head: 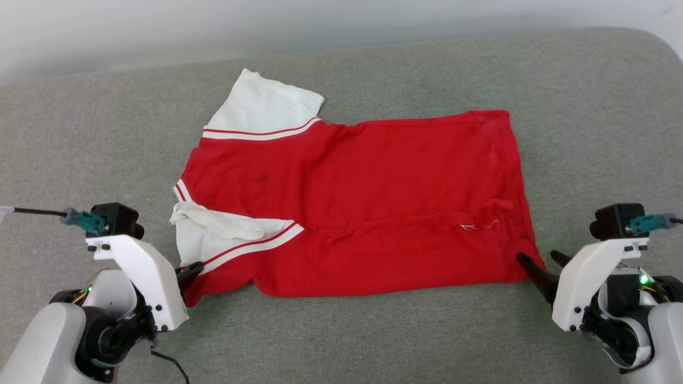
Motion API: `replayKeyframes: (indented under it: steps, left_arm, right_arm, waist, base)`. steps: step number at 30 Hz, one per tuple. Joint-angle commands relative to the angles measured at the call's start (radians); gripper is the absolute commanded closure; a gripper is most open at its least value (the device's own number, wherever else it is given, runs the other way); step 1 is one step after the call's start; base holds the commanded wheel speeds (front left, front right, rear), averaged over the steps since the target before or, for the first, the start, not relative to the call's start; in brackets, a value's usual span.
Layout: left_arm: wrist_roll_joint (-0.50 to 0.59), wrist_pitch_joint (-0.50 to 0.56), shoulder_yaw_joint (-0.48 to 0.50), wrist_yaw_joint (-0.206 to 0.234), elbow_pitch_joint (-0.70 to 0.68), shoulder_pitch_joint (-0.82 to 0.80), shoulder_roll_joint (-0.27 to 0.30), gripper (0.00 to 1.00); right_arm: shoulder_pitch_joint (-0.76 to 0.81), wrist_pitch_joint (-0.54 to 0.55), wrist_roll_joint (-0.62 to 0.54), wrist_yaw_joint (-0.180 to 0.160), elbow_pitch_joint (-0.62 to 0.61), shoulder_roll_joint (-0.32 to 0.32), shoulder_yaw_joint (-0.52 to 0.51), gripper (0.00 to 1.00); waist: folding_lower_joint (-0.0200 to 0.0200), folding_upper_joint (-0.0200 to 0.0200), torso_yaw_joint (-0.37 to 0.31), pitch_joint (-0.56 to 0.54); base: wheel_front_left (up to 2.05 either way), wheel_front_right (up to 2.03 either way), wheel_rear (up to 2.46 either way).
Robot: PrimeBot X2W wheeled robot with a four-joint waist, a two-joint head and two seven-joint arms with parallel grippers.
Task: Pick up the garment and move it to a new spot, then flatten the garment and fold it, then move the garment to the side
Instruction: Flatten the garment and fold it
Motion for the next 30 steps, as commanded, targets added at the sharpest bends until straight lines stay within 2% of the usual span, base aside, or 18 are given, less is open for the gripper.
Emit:
replayKeyframes:
  steps: [1, 12, 13, 14, 15, 23, 30]
  left_arm:
    - [0.005, 0.001, -0.002, -0.001, -0.01, -0.014, -0.001, 1.0]
    - [0.002, 0.003, -0.015, -0.005, -0.04, -0.031, -0.004, 1.0]
    - [0.002, 0.002, -0.016, -0.005, -0.04, -0.032, -0.006, 1.0]
    - [0.0, 0.001, -0.017, -0.005, -0.039, -0.032, -0.007, 1.0]
    - [-0.001, 0.0, -0.016, -0.005, -0.038, -0.031, -0.008, 1.0]
    - [-0.032, -0.016, -0.006, -0.012, -0.045, 0.001, -0.025, 1.0]
    - [-0.055, -0.023, 0.005, -0.003, -0.053, 0.065, -0.029, 1.0]
  right_arm:
    - [-0.018, 0.01, 0.001, 0.0, 0.016, -0.004, 0.005, 0.0]
    - [-0.113, 0.036, 0.048, 0.001, 0.201, 0.04, 0.101, 0.0]
    - [-0.117, 0.037, 0.053, 0.001, 0.212, 0.039, 0.108, 0.48]
    - [-0.121, 0.035, 0.056, 0.001, 0.219, 0.038, 0.114, 0.78]
    - [-0.126, 0.033, 0.058, 0.001, 0.223, 0.036, 0.119, 1.0]
    - [-0.146, 0.028, 0.066, 0.0, 0.22, -0.023, 0.124, 1.0]
    - [-0.116, 0.036, 0.077, 0.0, 0.206, -0.047, 0.135, 1.0]
  waist:
    - [0.0, 0.0, 0.01, 0.012]
    - [0.0, 0.0, 0.038, 0.071]
    - [0.0, 0.0, 0.039, 0.073]
    - [0.0, 0.0, 0.04, 0.073]
    - [0.0, 0.0, 0.039, 0.072]
    - [0.0, 0.0, 0.032, 0.029]
    - [0.0, 0.0, 0.03, -0.059]
  base:
    - [0.0, 0.0, 0.0]
    - [0.0, 0.0, 0.0]
    - [0.0, 0.0, 0.0]
    - [0.0, 0.0, 0.0]
    - [0.0, 0.0, 0.0]
    - [0.0, 0.0, 0.0]
    - [0.0, 0.0, 0.0]
